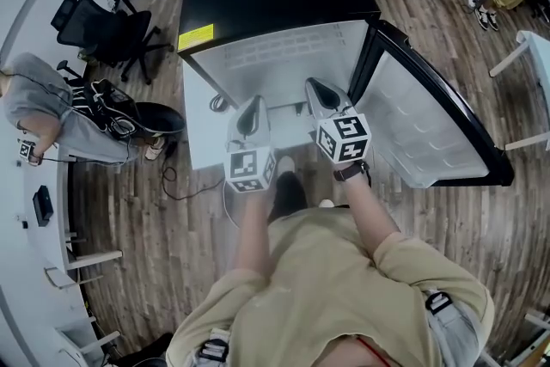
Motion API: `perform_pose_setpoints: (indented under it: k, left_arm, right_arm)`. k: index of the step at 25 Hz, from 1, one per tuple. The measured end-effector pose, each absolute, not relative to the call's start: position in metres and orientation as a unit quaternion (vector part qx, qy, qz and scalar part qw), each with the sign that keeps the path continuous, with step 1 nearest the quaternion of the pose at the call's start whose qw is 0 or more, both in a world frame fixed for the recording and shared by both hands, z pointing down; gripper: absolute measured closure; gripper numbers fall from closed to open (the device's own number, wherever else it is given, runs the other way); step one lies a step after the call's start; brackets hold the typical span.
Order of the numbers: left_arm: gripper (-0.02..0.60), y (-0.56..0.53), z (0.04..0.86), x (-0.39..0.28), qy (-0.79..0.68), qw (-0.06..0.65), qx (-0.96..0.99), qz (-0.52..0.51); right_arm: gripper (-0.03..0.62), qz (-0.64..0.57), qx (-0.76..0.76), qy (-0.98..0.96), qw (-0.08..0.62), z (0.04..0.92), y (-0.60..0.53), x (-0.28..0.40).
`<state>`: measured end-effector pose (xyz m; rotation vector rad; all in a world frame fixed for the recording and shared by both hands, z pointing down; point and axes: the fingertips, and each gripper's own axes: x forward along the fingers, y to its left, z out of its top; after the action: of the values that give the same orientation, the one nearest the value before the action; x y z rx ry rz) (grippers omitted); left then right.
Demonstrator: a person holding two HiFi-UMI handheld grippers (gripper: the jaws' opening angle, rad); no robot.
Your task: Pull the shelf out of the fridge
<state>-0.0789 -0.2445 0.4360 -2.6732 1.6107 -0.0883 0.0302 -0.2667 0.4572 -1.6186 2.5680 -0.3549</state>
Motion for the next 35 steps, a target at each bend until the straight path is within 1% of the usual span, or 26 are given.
perform_pose_setpoints:
  k: [6, 11, 15, 20, 24, 26, 28, 35]
  left_arm:
    - [0.58, -0.266, 0.439, -0.086, 0.516, 0.006, -0.856, -0.03]
    - [0.58, -0.277, 0.447, -0.089, 0.514, 0.0, -0.857, -0.036]
    - [0.58, -0.287, 0.448, -0.091, 0.514, 0.0, -0.857, -0.036]
    - [0.58, -0.297, 0.445, -0.092, 0.508, 0.001, -0.861, -0.031]
    - [0.58, -0.305, 0.448, -0.093, 0.505, -0.002, -0.862, -0.031]
    - [0.58, -0.308, 0.451, -0.093, 0.504, -0.005, -0.863, -0.034]
    - [0.58, -0.312, 0.452, -0.094, 0.503, -0.008, -0.864, -0.034]
    - [0.58, -0.319, 0.45, -0.092, 0.483, -0.004, -0.876, -0.021]
  right_arm:
    - [0.591, -0.145, -0.518, 0.841, 0.057, 0.467, -0.293, 0.018]
    - [0.577, -0.17, -0.506, 0.842, 0.074, 0.472, -0.309, 0.008]
    - [0.541, -0.205, -0.497, 0.838, 0.089, 0.48, -0.322, 0.003]
    - [0.535, -0.228, -0.502, 0.828, 0.103, 0.483, -0.337, 0.002]
    - [0.496, -0.257, -0.501, 0.818, 0.118, 0.49, -0.347, 0.002]
    - [0.452, -0.273, -0.504, 0.81, 0.127, 0.495, -0.352, 0.003]
    - [0.423, -0.286, -0.504, 0.803, 0.136, 0.497, -0.358, 0.004]
    - [0.379, -0.312, -0.497, 0.797, 0.143, 0.508, -0.376, -0.002]
